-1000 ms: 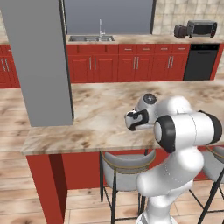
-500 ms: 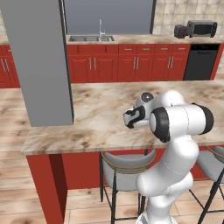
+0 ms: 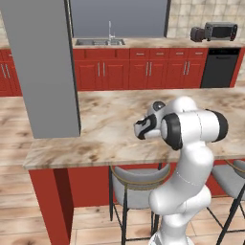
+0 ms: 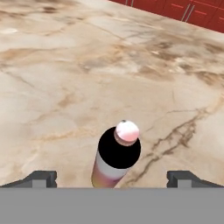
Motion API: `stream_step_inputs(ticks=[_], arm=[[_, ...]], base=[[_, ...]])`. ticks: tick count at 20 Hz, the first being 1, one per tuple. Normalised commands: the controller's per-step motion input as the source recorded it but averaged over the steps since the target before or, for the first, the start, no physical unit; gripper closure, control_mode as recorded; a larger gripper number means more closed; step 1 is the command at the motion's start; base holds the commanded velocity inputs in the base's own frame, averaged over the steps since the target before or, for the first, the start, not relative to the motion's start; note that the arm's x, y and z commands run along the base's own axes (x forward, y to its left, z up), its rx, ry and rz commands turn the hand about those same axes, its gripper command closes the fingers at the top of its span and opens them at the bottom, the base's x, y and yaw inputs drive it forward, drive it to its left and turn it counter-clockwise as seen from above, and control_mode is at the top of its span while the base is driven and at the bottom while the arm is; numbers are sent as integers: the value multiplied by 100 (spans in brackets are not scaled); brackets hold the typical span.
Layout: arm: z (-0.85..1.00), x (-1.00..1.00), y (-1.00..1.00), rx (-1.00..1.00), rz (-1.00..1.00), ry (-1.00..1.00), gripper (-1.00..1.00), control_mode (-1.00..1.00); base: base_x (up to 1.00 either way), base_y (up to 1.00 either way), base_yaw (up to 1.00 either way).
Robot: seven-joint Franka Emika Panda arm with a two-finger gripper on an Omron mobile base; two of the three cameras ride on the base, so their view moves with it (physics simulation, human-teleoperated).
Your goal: Place the large bottle from the dining counter next to the other large bottle outside the sink, and place the small bottle from the dining counter next to the other small bottle inside the sink.
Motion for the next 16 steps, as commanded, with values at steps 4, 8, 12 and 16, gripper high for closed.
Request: stream_step_inputs(ticks=[4,8,12,16], arm=[[-11,22,0,0,0,0,-100,-100],[-8,21,0,0,0,0,-100,-100],[-5,17,0,0,0,0,-100,-100],[-3,13,0,0,0,0,-100,-100]], base=[[0,0,0],[0,0,0],[0,0,0],[0,0,0]])
